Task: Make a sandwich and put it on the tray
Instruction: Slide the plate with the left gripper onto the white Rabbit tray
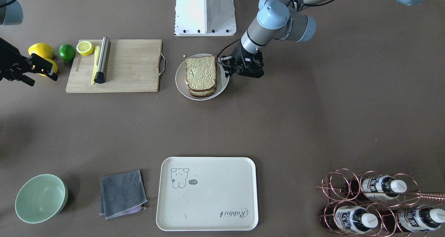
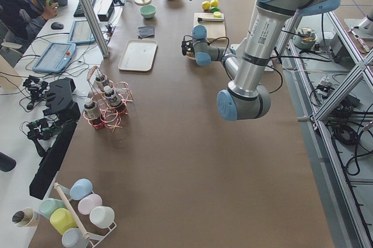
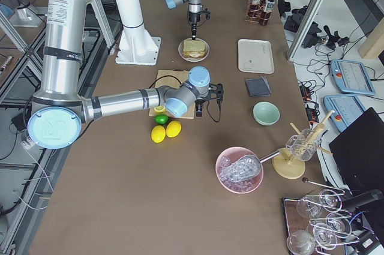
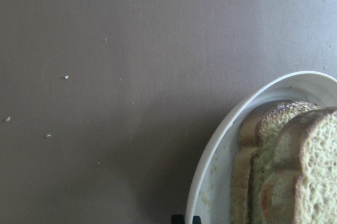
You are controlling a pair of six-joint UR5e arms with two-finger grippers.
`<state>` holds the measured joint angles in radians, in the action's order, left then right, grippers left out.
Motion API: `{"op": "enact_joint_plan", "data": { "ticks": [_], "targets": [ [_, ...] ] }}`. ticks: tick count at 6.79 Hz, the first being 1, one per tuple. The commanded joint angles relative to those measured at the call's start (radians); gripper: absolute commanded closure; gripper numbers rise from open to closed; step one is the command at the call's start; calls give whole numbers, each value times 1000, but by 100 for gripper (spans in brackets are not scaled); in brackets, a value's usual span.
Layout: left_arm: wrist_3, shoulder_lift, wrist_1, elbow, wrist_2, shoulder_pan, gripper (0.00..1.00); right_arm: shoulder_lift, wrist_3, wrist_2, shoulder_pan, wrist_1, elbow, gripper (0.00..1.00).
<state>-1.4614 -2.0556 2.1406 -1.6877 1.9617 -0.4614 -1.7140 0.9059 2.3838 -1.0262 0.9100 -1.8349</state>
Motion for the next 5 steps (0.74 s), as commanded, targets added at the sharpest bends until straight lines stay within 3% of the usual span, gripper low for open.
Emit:
{"op": "enact_joint_plan", "data": {
  "ticks": [1,3,5],
  "targets": [
    [-27,-9,89,29,11,-73,100,-2,1,0,-2,-2,-1,0],
    [36,-189,128,272,118,-199,100,-18,1,3,-5,-3,-7,0],
    [177,-286,131,464,196,-305,100,-27,1,8,-11,-6,-17,0]
  ]
}}
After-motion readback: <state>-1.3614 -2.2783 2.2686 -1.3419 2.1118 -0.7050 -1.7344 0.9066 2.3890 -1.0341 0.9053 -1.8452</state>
